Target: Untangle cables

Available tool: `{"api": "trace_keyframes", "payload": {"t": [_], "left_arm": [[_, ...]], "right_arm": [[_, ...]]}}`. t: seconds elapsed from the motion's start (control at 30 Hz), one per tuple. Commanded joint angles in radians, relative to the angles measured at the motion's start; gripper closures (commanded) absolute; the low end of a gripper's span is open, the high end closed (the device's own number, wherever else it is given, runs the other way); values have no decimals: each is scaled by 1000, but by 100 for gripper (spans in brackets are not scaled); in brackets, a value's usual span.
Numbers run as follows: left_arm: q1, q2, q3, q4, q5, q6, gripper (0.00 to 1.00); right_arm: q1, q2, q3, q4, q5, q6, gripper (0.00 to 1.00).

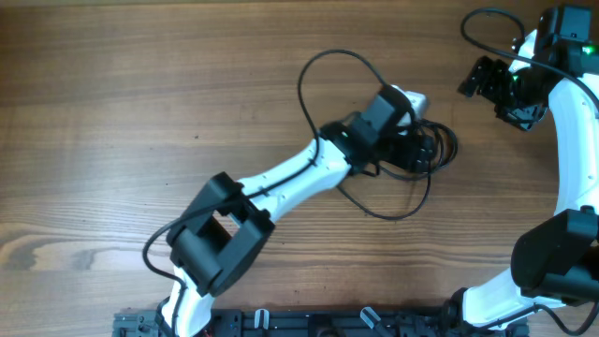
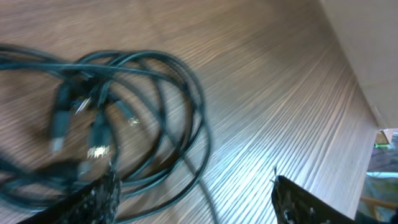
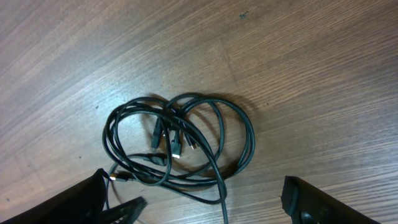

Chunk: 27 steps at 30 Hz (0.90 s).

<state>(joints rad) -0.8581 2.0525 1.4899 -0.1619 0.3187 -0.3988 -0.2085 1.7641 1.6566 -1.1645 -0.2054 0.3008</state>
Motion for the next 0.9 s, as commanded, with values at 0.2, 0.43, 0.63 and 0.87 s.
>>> {"api": "trace_keyframes", "payload": {"t": [0.2,0.43,0.63,0.87], "left_arm": [[-50,149,3,116,-160,165,23],[-69,204,3,219,-227,192,24],[-99,241,3,230,-235,266,29],[-106,241,3,145,-453,324,30]], "right_arm": [[8,-19,17,-4,-20,-39,8],[8,-19,17,-5,-21,-40,8],[8,-19,17,-4,-21,-40,7],[8,-19,17,-3,-21,-40,7]]}}
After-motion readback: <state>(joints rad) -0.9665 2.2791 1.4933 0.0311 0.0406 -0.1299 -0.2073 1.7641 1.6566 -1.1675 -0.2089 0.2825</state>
